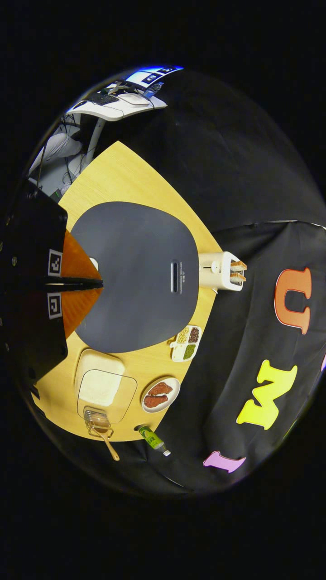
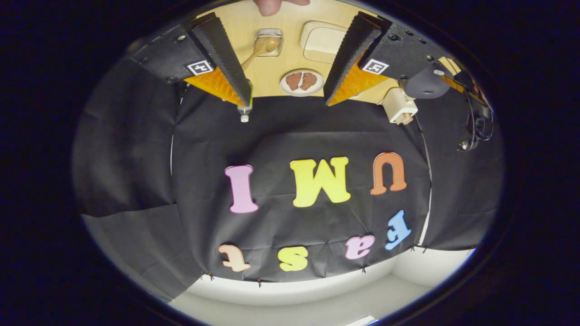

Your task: Close the left gripper, press the button to open the rice cooker; take a wooden spoon from the chopstick holder with the right hand, scoop a spoonful of rice and pour it into the rice cooker, then put the wooden spoon back into the chopstick holder.

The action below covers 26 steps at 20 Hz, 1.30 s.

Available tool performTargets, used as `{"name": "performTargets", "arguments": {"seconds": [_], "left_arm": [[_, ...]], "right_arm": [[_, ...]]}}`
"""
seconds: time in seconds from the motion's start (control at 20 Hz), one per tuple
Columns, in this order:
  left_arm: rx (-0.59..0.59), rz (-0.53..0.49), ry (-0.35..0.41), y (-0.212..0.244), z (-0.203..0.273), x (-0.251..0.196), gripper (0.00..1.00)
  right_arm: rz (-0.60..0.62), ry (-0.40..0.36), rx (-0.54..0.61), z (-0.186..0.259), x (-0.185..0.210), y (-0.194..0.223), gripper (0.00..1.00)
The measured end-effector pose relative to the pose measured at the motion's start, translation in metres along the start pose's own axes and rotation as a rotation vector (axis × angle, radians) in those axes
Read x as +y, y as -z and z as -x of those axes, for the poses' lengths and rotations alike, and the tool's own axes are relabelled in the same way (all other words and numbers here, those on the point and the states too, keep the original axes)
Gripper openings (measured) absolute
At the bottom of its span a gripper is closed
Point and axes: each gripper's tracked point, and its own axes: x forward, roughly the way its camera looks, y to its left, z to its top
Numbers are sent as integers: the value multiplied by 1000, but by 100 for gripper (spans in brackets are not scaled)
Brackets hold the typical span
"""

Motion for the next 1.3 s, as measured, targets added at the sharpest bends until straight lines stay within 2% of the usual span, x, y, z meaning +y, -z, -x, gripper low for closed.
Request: {"name": "performTargets", "arguments": {"seconds": [0.2,0.4,0.45,0.6,0.85,1.15,1.3], "left_arm": [[18,-12,-14,11,-5,4,0],[37,19,-11,19,-9,4,0],[75,8,-13,25,-7,5,0],[50,15,-12,20,-7,5,0],[-2,46,6,14,-1,5,0],[-233,44,11,-34,42,1,1],[-394,47,21,-72,77,-6,1]], "right_arm": [[7,8,-4,-1,-1,1,100],[-11,12,3,2,-2,10,100],[-8,13,13,2,-1,14,100],[-21,7,42,7,4,27,100],[-13,6,5,19,-1,10,100],[6,32,-26,32,-16,-7,100],[15,39,-29,38,-19,-7,100]]}}
